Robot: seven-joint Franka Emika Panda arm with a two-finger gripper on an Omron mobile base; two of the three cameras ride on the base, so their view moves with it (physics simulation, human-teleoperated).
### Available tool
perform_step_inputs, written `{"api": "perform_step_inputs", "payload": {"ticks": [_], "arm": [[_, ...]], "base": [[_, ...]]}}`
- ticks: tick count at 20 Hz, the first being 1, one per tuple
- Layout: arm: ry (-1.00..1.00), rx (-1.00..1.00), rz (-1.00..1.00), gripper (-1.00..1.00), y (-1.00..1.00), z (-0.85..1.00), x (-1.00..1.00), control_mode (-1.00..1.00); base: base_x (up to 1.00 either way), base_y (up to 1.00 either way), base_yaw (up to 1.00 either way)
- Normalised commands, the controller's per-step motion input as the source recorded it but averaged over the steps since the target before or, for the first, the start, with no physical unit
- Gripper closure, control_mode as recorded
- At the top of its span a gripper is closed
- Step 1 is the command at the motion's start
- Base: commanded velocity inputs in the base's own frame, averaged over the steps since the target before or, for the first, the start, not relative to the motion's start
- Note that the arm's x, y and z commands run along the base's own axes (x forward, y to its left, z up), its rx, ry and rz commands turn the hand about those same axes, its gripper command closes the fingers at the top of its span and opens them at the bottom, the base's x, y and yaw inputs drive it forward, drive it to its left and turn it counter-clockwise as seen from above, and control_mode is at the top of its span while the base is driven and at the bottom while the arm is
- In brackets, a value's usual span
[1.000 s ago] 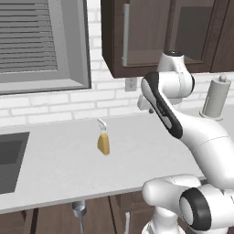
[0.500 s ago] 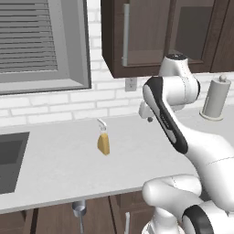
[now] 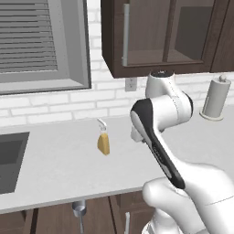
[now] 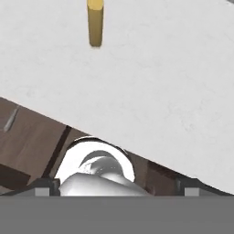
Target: Pick the measuring cup from the drawer and place it on the counter.
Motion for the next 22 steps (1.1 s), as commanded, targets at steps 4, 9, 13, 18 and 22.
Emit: {"api": "perform_step_inputs", "payload": {"ticks": [4, 9, 13, 18, 22], "arm": [[0.09, -0.15, 0.33, -1.0, 0.77, -0.26, -0.59, -1.0], [0.14, -0.13, 0.36, -1.0, 0.79, -0.3, -0.53, -1.0], [0.09, -0.12, 0.35, -1.0, 0.86, -0.31, -0.46, -1.0], [0.08, -0.09, 0.37, -1.0, 0.95, -0.37, -0.3, -1.0], [0.02, -0.02, 0.36, -1.0, 0.31, -0.59, -0.54, -1.0]], "base": [[0.0, 0.0, 0.0], [0.0, 0.0, 0.0], [0.0, 0.0, 0.0], [0.0, 0.0, 0.0], [0.0, 0.0, 0.0]]}}
